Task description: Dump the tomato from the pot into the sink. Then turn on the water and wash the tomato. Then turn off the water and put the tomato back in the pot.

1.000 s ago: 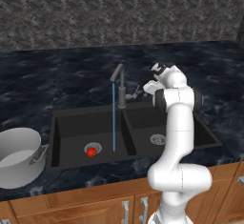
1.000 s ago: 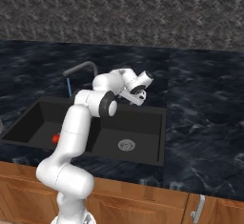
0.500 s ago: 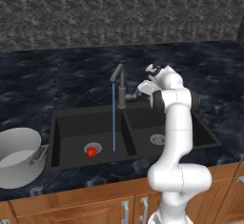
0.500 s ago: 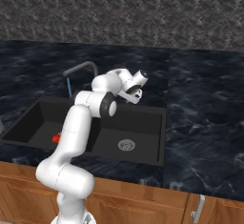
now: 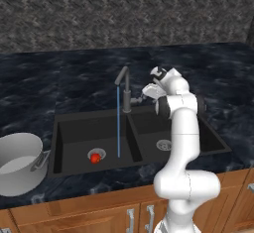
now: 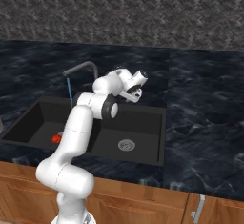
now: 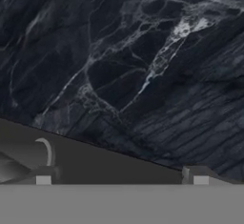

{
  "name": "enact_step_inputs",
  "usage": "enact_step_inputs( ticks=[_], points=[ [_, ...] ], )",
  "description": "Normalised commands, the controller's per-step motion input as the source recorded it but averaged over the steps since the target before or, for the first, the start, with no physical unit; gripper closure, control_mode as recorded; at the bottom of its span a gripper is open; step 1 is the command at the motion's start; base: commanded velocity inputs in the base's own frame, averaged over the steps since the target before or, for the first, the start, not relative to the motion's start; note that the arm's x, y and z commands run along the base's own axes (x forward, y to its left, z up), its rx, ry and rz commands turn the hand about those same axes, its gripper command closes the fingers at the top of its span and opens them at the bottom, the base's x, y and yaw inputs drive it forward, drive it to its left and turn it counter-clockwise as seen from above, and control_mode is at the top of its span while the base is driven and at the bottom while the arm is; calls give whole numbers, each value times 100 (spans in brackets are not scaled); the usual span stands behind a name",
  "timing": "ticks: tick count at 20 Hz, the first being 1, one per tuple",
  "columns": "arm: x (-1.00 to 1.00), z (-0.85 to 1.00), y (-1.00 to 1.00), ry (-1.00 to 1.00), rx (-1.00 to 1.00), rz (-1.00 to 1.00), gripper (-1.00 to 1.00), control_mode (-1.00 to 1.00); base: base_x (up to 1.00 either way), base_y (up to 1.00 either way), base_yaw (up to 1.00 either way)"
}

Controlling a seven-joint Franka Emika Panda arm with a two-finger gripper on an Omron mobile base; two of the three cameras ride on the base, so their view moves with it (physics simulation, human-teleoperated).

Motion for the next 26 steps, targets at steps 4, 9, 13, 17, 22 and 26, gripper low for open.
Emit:
enact_step_inputs(
  ticks=[4,9,13,17,22,26],
  points=[
    [44,0,37,-1,0,0,-100,-100,0,0,0],
    [38,4,53,-5,0,0,-100,-100,0,0,0],
    [50,28,64,-9,0,0,-100,-100,0,0,0],
    [47,54,73,-6,0,0,-100,-100,0,0,0],
    [42,72,75,-5,0,0,-100,-100,0,0,0],
    [48,75,60,-5,0,0,-100,-100,0,0,0]
  ],
)
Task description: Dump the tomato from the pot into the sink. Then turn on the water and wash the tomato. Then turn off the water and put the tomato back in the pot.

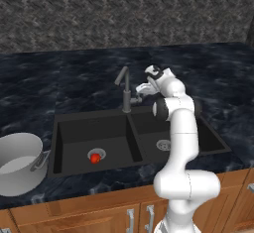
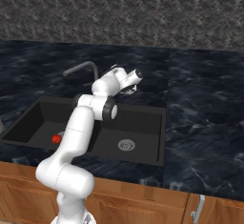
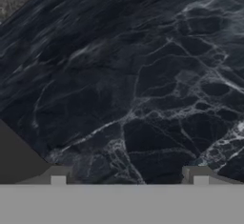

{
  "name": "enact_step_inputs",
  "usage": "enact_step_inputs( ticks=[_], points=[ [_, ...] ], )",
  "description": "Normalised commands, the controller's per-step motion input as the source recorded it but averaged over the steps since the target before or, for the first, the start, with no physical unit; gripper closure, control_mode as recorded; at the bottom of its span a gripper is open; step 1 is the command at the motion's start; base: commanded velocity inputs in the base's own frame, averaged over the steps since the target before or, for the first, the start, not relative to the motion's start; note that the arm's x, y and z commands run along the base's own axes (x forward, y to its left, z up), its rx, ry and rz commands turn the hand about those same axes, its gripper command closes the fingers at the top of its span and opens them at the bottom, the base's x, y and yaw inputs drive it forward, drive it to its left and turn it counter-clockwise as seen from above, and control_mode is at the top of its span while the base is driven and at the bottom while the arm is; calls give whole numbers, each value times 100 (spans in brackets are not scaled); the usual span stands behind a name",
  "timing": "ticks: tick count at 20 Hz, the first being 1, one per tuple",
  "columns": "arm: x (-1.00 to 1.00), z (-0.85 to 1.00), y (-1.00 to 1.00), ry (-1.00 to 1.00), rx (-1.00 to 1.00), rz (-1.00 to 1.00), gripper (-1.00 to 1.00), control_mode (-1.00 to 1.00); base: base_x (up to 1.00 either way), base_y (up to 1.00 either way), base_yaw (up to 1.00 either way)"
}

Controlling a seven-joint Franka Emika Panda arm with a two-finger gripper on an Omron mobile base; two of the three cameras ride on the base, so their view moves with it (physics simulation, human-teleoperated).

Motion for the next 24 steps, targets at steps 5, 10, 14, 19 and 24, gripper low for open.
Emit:
enact_step_inputs(
  ticks=[5,10,14,19,24],
  points=[
    [-3,60,-8,0,-8,0,-100,-100,0,0,0],
    [-89,57,-56,0,-14,0,-100,-100,0,0,0],
    [-100,53,-43,0,-10,0,-100,-100,0,0,0],
    [-100,34,-7,0,-4,-8,-100,-100,0,0,0],
    [-100,26,14,0,-3,-20,-100,-100,0,0,0]
  ],
)
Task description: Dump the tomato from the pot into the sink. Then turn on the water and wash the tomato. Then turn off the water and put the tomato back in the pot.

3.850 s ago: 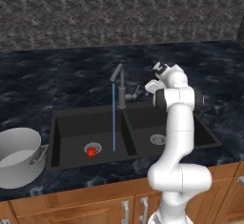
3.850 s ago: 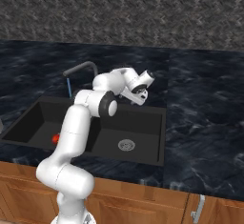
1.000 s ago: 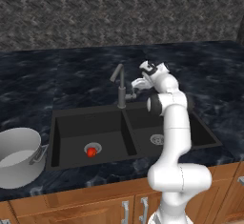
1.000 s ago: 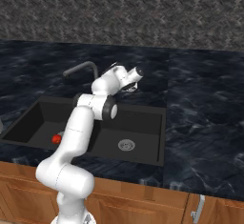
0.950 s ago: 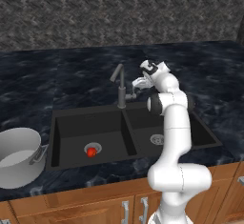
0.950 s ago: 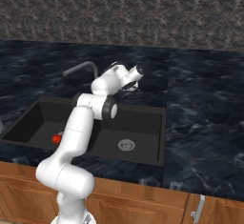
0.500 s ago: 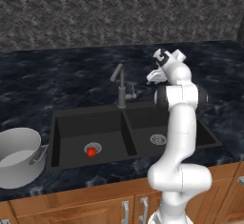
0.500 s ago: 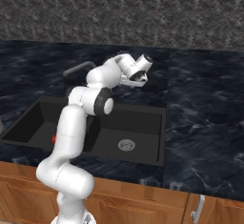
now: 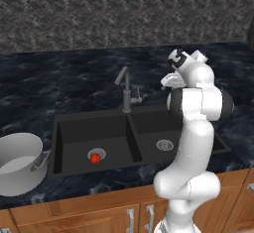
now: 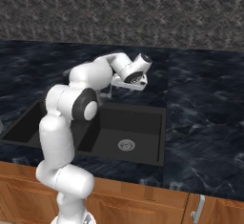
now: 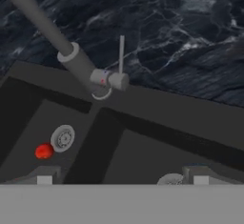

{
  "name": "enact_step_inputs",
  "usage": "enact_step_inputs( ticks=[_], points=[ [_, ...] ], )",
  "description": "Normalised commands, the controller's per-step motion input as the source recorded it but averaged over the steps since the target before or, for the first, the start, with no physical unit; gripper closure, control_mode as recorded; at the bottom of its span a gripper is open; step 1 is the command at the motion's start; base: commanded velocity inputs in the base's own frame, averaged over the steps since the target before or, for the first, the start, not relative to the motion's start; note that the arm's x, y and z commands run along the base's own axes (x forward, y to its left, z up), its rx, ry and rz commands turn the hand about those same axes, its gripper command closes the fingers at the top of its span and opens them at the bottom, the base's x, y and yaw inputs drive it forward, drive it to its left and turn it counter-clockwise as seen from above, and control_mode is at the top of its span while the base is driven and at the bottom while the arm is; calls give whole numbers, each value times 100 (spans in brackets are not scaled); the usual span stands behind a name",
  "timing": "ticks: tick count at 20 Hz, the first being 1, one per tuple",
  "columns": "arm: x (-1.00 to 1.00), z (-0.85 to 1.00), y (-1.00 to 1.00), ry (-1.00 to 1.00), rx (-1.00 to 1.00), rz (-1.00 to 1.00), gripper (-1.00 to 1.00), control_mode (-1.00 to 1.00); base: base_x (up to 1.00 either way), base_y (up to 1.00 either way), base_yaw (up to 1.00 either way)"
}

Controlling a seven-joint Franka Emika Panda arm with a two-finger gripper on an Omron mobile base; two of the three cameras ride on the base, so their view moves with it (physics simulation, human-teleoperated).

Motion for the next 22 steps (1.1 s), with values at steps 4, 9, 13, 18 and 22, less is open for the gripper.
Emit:
enact_step_inputs(
  ticks=[4,9,13,18,22],
  points=[
    [-100,32,44,0,-6,-23,-100,-100,0,0,0],
    [-100,46,64,0,-10,-20,-100,-100,0,0,0],
    [-72,72,89,0,-15,-10,-100,-100,0,0,0],
    [-20,70,87,1,-10,-2,-100,-100,0,0,0],
    [-55,25,77,6,-4,0,-100,-100,0,0,0]
  ],
)
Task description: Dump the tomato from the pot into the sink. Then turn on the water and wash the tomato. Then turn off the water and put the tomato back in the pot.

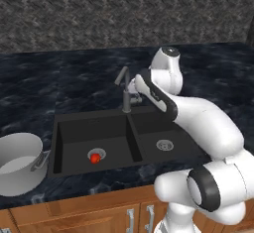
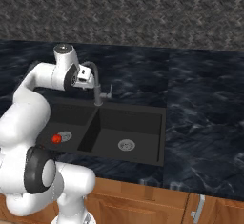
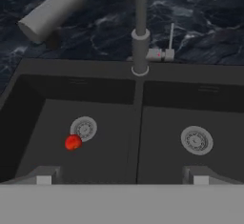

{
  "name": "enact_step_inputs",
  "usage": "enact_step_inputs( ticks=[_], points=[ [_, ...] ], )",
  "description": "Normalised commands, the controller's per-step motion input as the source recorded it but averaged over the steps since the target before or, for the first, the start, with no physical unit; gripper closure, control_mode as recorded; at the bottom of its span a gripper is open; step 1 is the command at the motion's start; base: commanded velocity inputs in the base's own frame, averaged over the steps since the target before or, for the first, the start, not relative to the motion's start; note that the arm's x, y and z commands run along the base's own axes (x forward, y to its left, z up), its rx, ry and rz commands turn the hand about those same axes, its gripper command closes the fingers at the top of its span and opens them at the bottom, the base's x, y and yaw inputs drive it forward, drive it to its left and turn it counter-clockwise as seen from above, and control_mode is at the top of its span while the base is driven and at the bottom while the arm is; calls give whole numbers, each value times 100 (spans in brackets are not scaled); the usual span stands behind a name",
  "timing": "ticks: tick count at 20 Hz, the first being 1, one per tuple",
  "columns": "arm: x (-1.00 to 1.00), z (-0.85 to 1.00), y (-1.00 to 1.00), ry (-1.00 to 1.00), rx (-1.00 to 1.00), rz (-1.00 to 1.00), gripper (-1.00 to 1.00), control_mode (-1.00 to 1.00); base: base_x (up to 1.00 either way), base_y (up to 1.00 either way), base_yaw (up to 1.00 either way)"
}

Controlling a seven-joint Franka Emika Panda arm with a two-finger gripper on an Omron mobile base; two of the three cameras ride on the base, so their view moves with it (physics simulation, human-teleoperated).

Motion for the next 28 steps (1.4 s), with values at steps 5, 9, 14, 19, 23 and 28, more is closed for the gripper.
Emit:
enact_step_inputs(
  ticks=[5,9,14,19,23,28],
  points=[
    [-84,0,72,6,-5,0,-100,-100,0,0,0],
    [-65,-7,78,2,-6,0,-100,-100,0,0,0],
    [-12,-25,66,7,-5,0,-100,-100,0,0,0],
    [18,-47,58,18,-2,0,-100,-100,0,0,0],
    [28,-48,54,20,0,0,-100,-100,0,0,0],
    [38,-44,30,16,-3,0,-100,-100,0,0,0]
  ],
)
